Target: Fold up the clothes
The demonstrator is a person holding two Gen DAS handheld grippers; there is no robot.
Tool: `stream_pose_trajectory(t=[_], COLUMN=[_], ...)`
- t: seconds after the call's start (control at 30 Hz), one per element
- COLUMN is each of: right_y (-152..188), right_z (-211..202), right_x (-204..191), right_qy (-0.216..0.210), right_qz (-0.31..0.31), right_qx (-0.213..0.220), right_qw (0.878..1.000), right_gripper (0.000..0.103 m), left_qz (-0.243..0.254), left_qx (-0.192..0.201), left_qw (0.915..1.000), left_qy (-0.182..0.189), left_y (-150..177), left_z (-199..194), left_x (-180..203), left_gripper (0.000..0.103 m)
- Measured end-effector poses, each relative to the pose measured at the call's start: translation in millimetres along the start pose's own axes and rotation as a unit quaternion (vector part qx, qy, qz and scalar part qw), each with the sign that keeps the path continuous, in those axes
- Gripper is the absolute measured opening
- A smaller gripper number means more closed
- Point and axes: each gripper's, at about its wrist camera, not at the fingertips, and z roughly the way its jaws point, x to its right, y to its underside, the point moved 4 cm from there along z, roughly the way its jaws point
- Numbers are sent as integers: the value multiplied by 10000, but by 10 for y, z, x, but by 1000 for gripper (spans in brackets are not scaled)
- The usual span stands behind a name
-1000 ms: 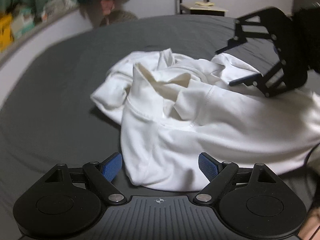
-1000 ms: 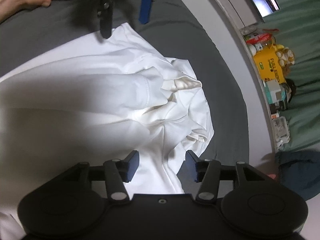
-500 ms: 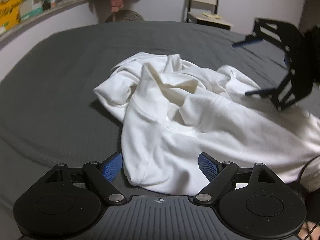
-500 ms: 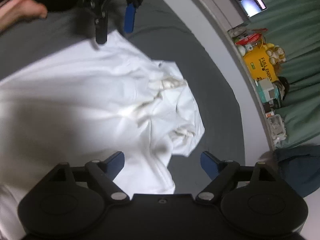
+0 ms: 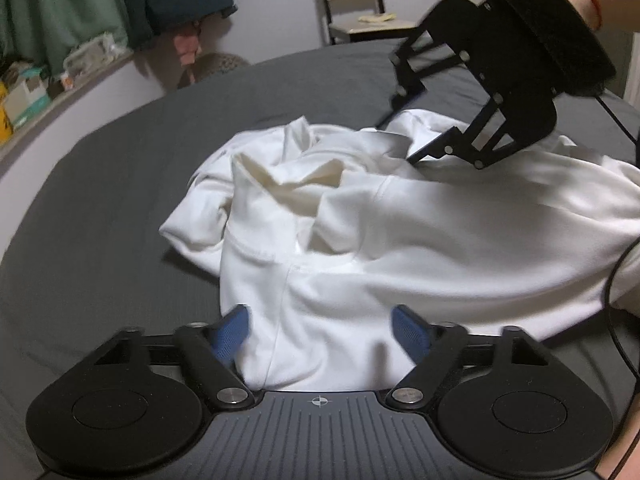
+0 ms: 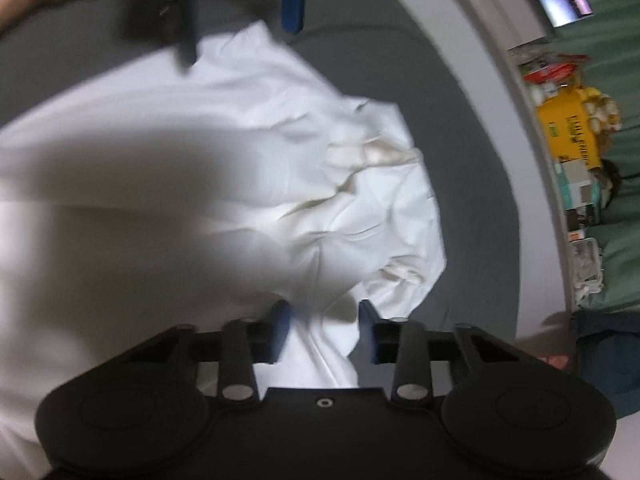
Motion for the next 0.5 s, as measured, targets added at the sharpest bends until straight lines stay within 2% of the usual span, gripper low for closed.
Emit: stream_pose_trajectory(t=[0.03, 0.07, 0.17, 0.27, 0.4, 0.5], right_y=[-4, -7, 16, 133, 449, 650], right_z=[33, 49, -102, -425, -795, -993], right_x=[-13, -15, 80, 222, 277, 264], right_qy=[-51, -64, 301, 799, 1268, 1487], right_qz=[32, 94, 593, 1370, 2175, 2606], right_qx=[-60, -98, 64, 256, 115, -32], right_qw=[10000, 9999, 9978, 9870, 9677, 9539], right_gripper=[9, 7, 6, 5, 5, 5], left_qz=[-77, -133, -277, -232, 375, 620], left_qx=[-29, -35, -9, 81, 367, 394], left_qw=[10000, 9999, 9996, 9997, 9984, 9969], left_qy=[2, -4, -64, -97, -231, -299], left_y=[8, 20, 43, 30, -73, -134], left_z=[9, 12, -1, -31, -45, 13], left_x=[-31, -52, -108, -105, 32, 103], left_gripper=[75, 75, 75, 75, 75, 75])
